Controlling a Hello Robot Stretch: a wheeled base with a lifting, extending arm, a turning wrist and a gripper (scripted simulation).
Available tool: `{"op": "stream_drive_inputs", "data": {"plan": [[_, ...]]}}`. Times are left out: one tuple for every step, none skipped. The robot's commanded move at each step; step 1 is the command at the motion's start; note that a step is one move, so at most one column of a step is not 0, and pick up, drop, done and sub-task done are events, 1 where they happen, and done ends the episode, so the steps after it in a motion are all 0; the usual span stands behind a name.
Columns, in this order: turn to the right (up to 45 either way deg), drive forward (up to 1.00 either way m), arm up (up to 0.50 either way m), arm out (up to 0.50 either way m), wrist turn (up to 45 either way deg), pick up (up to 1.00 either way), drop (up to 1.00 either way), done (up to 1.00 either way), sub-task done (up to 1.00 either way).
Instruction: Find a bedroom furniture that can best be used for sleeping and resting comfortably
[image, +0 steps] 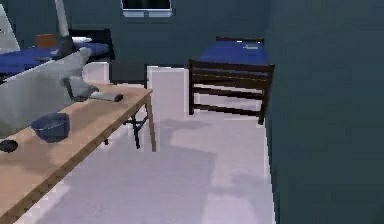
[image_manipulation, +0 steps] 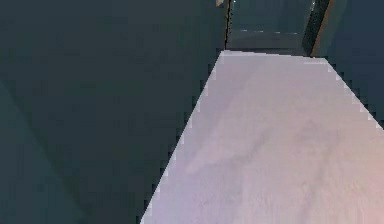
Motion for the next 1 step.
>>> {"op": "stream_drive_inputs", "data": {"plan": [[-3.0,0.0,0.0,0.0,0.0,0.0,0.0,0.0,0.0]]}}
